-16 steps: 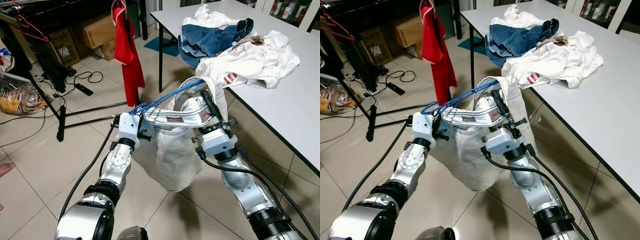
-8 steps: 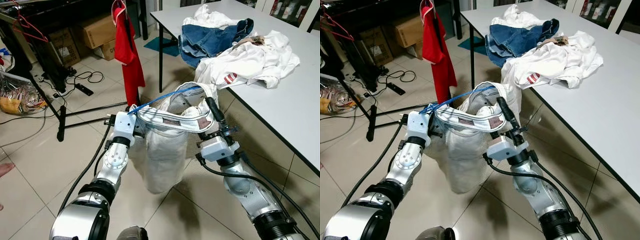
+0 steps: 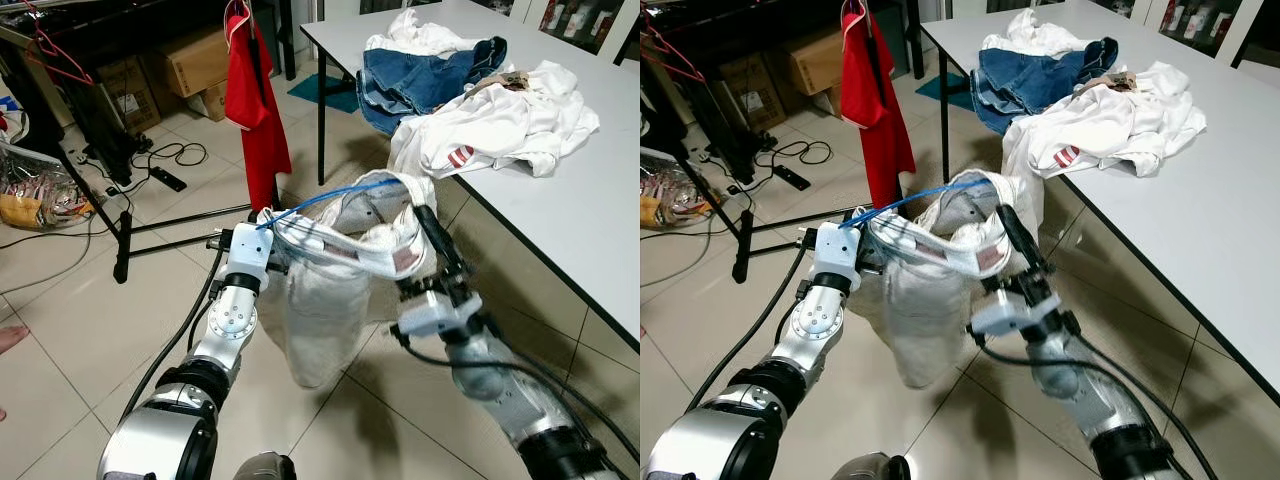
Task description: Hang hanger
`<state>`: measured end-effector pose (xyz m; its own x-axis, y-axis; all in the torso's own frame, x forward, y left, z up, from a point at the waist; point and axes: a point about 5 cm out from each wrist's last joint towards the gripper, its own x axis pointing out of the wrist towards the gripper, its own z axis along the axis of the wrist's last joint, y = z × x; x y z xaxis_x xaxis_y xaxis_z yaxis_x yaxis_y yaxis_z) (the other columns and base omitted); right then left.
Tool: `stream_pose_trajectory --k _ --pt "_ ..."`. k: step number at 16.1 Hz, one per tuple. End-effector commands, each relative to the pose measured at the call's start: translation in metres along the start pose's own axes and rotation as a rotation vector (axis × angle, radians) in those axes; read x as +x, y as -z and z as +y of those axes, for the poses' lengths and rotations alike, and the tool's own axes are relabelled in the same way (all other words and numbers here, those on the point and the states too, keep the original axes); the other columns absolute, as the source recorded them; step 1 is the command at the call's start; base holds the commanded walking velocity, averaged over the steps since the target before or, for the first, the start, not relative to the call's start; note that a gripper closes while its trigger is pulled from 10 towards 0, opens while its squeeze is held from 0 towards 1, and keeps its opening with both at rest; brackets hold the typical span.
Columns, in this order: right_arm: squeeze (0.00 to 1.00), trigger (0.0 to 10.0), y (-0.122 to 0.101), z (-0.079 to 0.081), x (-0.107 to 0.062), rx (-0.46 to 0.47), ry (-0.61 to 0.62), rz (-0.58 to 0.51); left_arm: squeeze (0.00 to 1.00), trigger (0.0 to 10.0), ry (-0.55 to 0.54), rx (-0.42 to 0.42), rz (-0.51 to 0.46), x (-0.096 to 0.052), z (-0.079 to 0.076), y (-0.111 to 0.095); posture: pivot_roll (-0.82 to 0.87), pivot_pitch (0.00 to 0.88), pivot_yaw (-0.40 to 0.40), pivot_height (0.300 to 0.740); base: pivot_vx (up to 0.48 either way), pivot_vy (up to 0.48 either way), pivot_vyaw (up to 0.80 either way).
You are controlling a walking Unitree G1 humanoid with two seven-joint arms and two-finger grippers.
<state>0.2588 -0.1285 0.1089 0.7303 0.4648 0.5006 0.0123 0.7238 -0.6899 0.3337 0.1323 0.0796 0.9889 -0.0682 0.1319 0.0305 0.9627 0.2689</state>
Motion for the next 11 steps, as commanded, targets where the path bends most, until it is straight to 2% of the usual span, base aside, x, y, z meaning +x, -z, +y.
stream_pose_trajectory --k 1,2,3,7,8,9,10,11 --pt "1.00 10.0 -0.001 0.000 -0.001 -0.010 -0.005 -0.016 0.00 10.0 -0.064 -0.008 -0.050 0.005 0.011 -0.008 0.01 0.000 0.084 0.740 0.000 0.000 0.00" --pt "0.88 10.0 0.001 0.003 -0.002 -0.028 -0.026 -0.011 0.00 10.0 -0.065 -0.006 -0.053 0.005 0.011 -0.008 0.01 0.000 0.084 0.740 0.000 0.000 0.00" --pt "0.00 10.0 0.001 0.003 -0.002 -0.034 -0.028 -0.010 0.00 10.0 -0.065 -0.005 -0.055 0.005 0.011 -0.008 0.01 0.000 0.084 0.740 0.000 0.000 0.00" --pt "0.00 10.0 0.001 0.010 -0.009 -0.123 -0.110 -0.064 0.00 10.0 -0.069 0.017 -0.083 0.005 0.010 -0.011 0.01 0.000 0.084 0.740 0.000 0.000 0.00" --pt "0.77 10.0 -0.001 0.011 -0.010 -0.140 -0.120 -0.086 0.00 10.0 -0.070 0.020 -0.085 0.005 0.010 -0.011 0.01 0.000 0.082 0.740 0.000 0.000 0.00" --pt "1.00 10.0 -0.001 0.011 -0.011 -0.148 -0.127 -0.091 0.00 10.0 -0.071 0.023 -0.087 0.005 0.010 -0.011 0.01 0.000 0.082 0.740 0.000 0.000 0.00" --pt "1.00 10.0 0.000 0.011 -0.011 -0.164 -0.133 -0.094 0.00 10.0 -0.071 0.025 -0.088 0.005 0.010 -0.011 0.00 0.000 0.082 0.740 0.000 0.000 0.00" --pt "0.64 10.0 0.000 0.012 -0.011 -0.183 -0.135 -0.096 0.00 10.0 -0.071 0.029 -0.090 0.004 0.010 -0.011 0.00 0.000 0.082 0.740 0.000 0.000 0.00"
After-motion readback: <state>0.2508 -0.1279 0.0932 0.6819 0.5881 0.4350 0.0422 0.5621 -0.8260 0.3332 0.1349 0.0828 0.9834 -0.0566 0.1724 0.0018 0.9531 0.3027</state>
